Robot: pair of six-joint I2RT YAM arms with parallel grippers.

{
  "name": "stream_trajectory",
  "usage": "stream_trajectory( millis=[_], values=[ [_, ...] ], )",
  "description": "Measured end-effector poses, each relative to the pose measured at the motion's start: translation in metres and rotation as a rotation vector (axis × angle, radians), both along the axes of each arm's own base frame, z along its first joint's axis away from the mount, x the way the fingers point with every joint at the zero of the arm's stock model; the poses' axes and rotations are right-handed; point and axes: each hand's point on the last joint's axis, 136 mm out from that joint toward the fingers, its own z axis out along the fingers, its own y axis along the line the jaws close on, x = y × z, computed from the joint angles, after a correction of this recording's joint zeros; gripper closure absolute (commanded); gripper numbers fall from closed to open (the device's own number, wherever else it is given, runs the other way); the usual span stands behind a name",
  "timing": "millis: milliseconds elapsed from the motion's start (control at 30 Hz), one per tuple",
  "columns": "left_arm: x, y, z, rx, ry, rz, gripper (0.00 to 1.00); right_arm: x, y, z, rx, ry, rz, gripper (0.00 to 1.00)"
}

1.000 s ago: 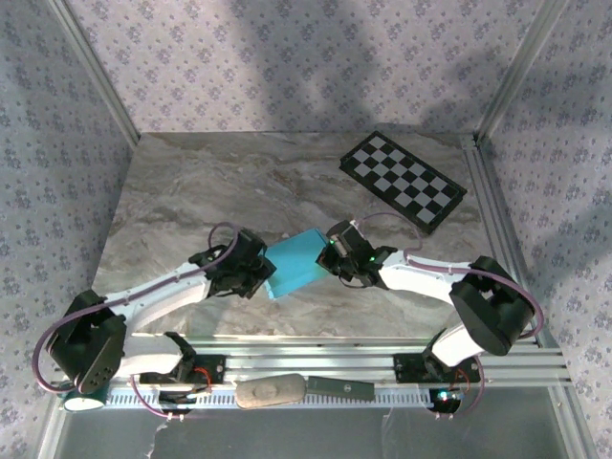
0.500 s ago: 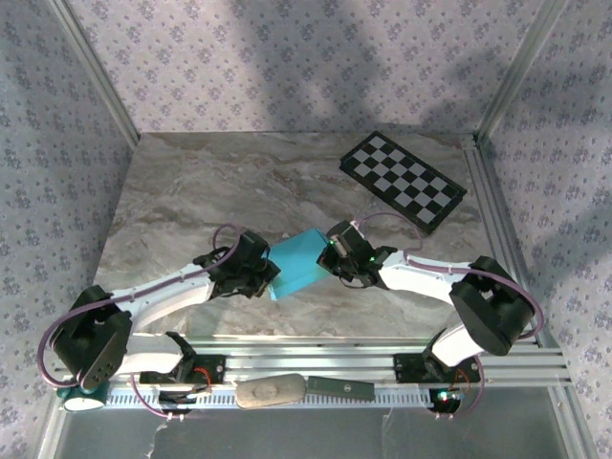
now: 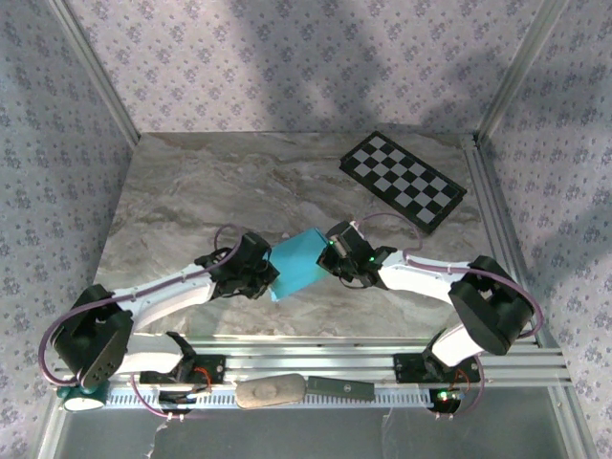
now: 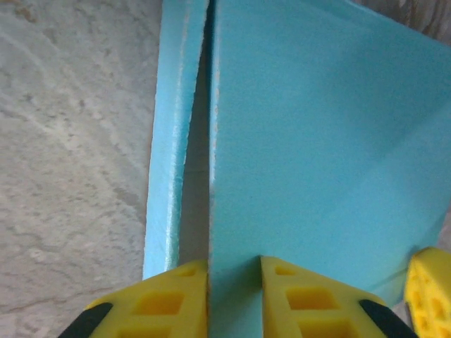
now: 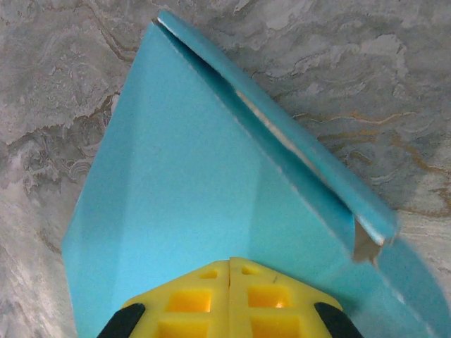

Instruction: Fold the paper box

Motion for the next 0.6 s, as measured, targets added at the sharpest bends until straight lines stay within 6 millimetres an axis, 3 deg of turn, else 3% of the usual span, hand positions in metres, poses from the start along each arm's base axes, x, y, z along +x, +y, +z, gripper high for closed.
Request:
stream_trajectory(
  millis=[100,367,600],
  values=[
    [-0.007,0.009,-0.006,0.029,0.018,0.003,0.66,0.000,0.000,-0.001,-0.003,0.001,0.001,0.98],
    [-0.016,0.027,0.002,0.068,-0.002,0.009,0.65,-0.001,-0.002,-0.004,-0.023,0.001,0.007,0.98],
    [-0.021,0.034,0.001,0.103,-0.003,-0.002,0.64,0.000,0.000,-0.010,-0.040,0.010,0.017,0.98]
  ],
)
